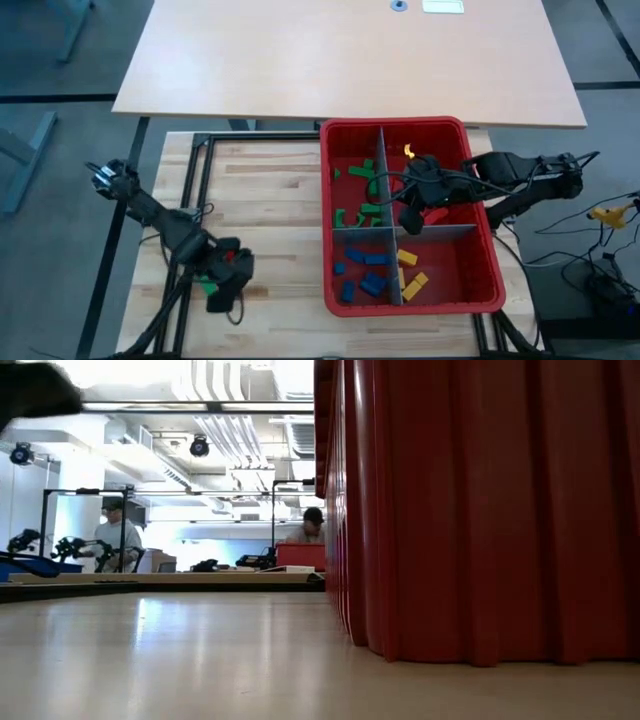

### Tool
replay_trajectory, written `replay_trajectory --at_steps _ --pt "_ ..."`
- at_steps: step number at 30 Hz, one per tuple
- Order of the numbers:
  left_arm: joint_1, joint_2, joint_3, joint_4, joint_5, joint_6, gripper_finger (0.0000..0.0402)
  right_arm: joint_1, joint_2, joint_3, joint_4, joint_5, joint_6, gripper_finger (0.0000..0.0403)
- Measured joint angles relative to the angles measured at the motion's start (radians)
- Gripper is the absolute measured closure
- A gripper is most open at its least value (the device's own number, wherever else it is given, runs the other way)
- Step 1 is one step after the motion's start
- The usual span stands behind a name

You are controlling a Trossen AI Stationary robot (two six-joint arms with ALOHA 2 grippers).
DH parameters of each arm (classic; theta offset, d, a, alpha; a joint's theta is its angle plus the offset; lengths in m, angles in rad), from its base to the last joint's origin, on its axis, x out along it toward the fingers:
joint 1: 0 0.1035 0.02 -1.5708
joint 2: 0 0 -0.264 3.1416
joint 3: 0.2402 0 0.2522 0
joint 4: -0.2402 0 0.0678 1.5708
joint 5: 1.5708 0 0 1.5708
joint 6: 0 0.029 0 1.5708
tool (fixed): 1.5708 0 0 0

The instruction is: Sort blocks

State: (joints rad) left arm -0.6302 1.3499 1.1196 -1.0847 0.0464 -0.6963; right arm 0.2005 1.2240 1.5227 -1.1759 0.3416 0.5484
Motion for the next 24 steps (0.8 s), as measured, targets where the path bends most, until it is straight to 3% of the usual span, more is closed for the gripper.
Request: replay_trajectory --at_steps 9,19,24 --pt "-0.122 0.009 -0.173 0.195 0.047 -0.109 0.0095 -0.001 0.0 0.0 0.007 0.002 0.001 0.0403" --pt "-0.133 0.04 -0.31 0.279 0.045 -0.046 0.0093 -0.001 0.0 0.0 0.007 0.001 0.018 0.0403" --pt "-0.133 0.04 -0.381 0.398 0.045 -0.041 0.0093 -0.001 0.0 0.0 0.006 0.001 0.03 0.0403"
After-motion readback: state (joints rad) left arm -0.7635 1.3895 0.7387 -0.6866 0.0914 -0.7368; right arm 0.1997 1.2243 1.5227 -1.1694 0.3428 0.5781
